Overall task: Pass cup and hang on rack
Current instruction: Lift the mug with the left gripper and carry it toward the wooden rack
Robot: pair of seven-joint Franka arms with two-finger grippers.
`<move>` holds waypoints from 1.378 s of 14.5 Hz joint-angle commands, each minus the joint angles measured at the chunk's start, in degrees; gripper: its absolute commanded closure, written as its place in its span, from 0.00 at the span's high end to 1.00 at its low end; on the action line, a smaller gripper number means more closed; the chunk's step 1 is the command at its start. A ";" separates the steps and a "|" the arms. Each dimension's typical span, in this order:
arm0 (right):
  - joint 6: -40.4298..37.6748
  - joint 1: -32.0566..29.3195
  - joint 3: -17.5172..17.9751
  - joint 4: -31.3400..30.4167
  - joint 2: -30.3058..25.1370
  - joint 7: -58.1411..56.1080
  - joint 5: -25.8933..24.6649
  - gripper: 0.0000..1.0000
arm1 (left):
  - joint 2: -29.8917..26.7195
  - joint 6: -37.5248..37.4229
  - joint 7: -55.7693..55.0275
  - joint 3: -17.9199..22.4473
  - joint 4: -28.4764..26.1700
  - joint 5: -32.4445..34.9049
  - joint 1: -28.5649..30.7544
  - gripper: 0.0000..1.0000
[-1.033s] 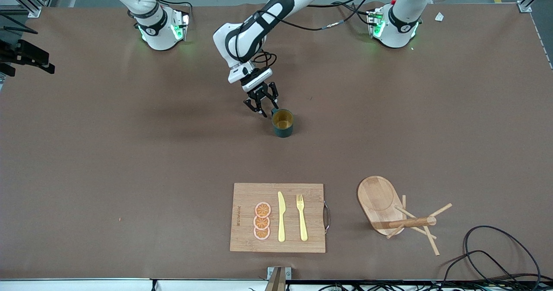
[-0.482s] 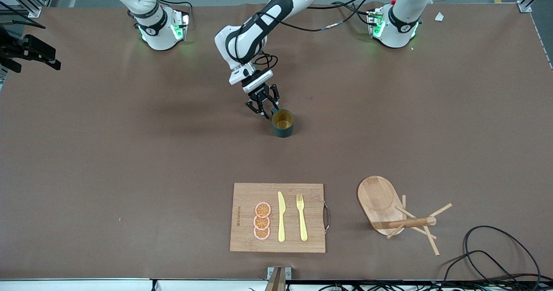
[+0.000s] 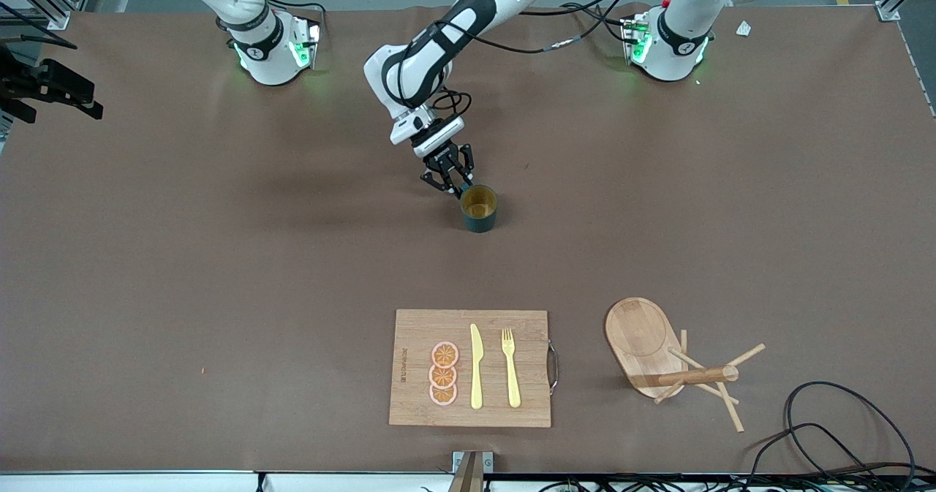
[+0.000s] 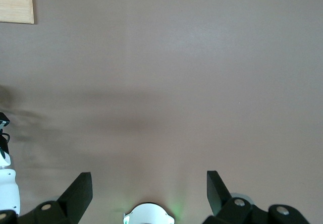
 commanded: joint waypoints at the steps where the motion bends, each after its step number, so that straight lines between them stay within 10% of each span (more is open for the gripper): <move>1: 0.23 0.12 -0.13 -1.15 -1.38 1.26 1.19 1.00 | 0.37 -1.10 -0.95 0.55 0.61 0.66 -0.74 0.27; 7: -0.03 -0.06 -0.21 -1.32 -1.38 1.35 1.19 1.00 | -0.33 -1.10 0.54 0.55 0.61 0.92 -0.30 0.01; 20: -0.12 0.12 -0.21 -1.24 -1.38 1.18 1.10 1.00 | -14.19 -3.38 22.13 0.20 1.75 -9.26 11.64 0.00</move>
